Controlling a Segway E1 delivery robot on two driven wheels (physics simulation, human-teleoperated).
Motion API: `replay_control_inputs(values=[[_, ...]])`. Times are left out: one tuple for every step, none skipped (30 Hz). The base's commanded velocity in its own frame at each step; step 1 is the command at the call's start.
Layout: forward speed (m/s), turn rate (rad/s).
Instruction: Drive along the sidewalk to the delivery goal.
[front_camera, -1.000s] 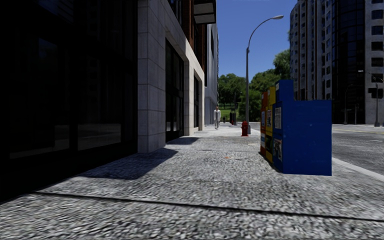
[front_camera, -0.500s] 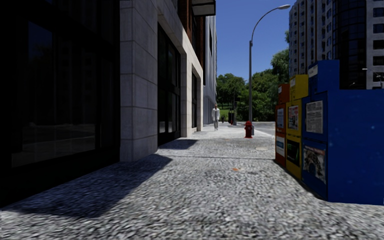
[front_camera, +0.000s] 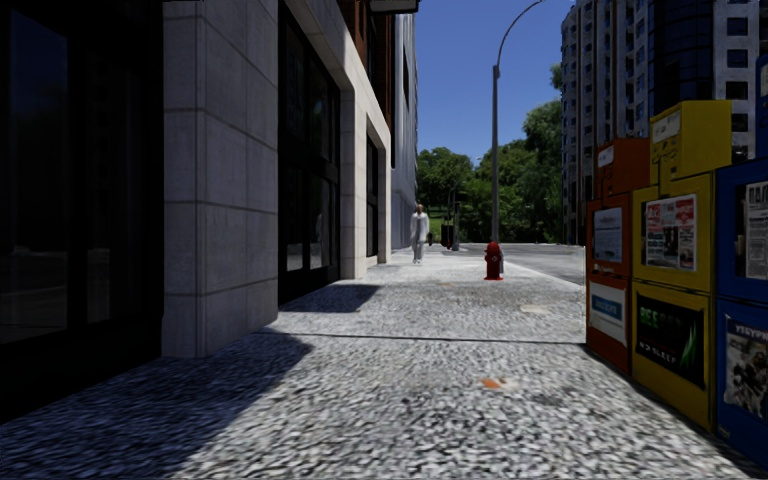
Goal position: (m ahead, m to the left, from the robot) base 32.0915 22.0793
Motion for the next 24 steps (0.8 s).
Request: replay_control_inputs(values=[[2.0,0.0],[2.0,0.0],[2.0,0.0],[2.0,0.0],[2.0,0.0],[2.0,0.0],[2.0,0.0],[2.0,0.0],[2.0,0.0],[2.0,0.0],[2.0,0.0],[2.0,0.0],[2.0,0.0],[2.0,0.0],[2.0,0.0],[2.0,0.0],[2.0,0.0],[2.0,0.0],[2.0,0.0],[2.0,0.0],[2.0,0.0],[2.0,0.0],[2.0,-0.04],[2.0,-0.04]])
